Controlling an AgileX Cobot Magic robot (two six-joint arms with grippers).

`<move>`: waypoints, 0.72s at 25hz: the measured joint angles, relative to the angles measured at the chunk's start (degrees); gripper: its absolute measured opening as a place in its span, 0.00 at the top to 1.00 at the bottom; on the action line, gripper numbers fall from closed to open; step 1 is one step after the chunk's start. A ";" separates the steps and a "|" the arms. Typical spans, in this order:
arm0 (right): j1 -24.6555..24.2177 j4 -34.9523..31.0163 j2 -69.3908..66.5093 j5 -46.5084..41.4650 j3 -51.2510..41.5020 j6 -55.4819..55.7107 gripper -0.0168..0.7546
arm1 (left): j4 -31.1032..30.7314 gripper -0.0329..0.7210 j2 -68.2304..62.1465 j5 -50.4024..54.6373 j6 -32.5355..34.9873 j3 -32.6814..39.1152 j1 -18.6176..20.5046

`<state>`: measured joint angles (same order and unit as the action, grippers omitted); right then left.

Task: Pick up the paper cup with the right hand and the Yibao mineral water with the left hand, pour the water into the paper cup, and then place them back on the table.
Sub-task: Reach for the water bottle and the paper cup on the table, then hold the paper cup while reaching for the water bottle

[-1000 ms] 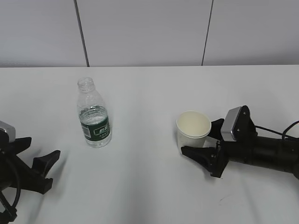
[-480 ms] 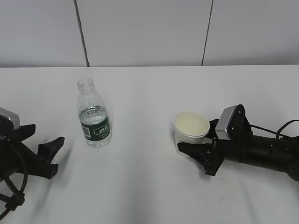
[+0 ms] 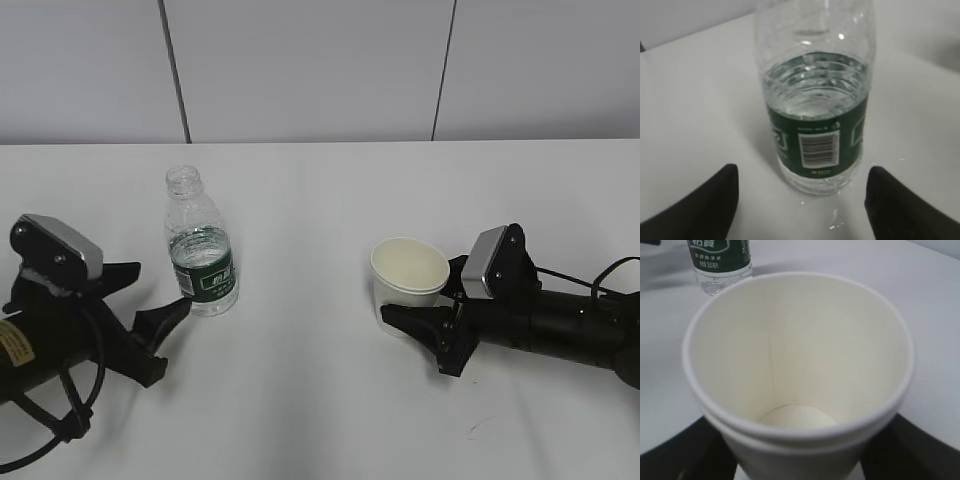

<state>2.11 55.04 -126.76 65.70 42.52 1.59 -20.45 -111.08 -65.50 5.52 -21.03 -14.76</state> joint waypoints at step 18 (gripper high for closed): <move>0.00 -0.04 0.00 0.00 0.00 0.00 0.37 | -6.71 0.30 -9.21 0.18 -9.78 -13.97 0.00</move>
<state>2.11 55.00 -126.76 65.70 42.52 1.59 -27.16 -120.29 -65.32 -4.26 -35.00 -14.76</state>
